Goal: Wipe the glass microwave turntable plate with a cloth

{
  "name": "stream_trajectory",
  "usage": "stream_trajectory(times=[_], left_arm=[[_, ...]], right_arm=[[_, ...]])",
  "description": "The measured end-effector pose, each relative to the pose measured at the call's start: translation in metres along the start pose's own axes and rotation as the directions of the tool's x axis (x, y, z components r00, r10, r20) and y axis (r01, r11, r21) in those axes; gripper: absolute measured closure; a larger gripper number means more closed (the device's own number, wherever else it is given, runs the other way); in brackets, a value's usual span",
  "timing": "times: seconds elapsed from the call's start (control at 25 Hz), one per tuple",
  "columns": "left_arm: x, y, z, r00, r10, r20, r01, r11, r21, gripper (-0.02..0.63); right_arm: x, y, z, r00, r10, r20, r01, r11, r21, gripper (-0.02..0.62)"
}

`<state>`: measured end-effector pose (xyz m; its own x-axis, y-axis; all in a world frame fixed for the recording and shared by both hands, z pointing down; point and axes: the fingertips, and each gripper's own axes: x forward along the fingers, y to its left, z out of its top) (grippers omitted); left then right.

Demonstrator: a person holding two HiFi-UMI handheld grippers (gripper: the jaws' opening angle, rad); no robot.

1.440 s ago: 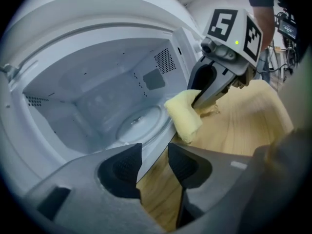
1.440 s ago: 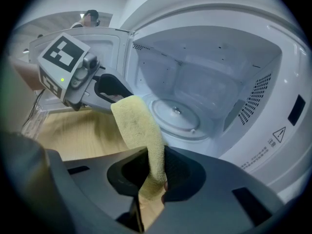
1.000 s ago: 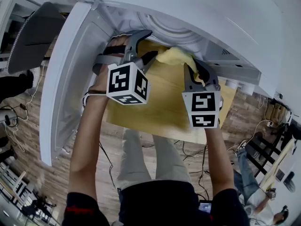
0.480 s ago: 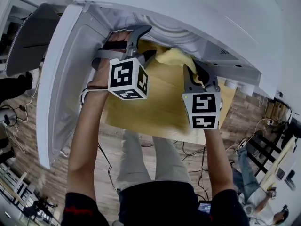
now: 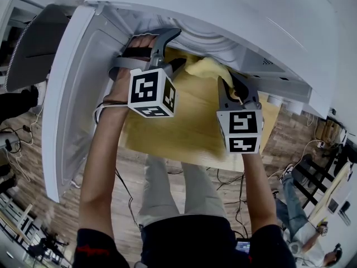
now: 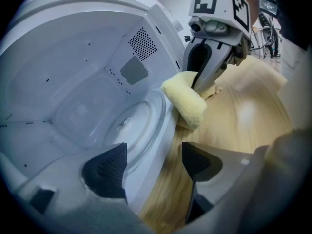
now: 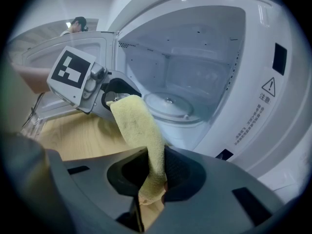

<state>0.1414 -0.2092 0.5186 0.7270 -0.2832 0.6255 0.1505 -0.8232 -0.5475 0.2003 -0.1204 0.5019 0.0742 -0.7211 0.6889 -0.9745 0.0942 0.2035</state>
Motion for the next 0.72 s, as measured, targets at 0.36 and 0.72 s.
stream_trajectory(times=[0.36,0.72], left_arm=[[0.001,-0.001,0.001,1.0,0.012,0.02,-0.012,1.0,0.005,0.258],[0.0,-0.002,0.001,0.999,0.022,0.034,-0.022,1.0,0.018,0.252]], right_arm=[[-0.001,0.003,0.01,1.0,0.019,0.02,-0.02,1.0,0.008,0.531],[-0.002,0.0,0.04,0.995,-0.001,0.097,0.004,1.0,-0.029,0.531]])
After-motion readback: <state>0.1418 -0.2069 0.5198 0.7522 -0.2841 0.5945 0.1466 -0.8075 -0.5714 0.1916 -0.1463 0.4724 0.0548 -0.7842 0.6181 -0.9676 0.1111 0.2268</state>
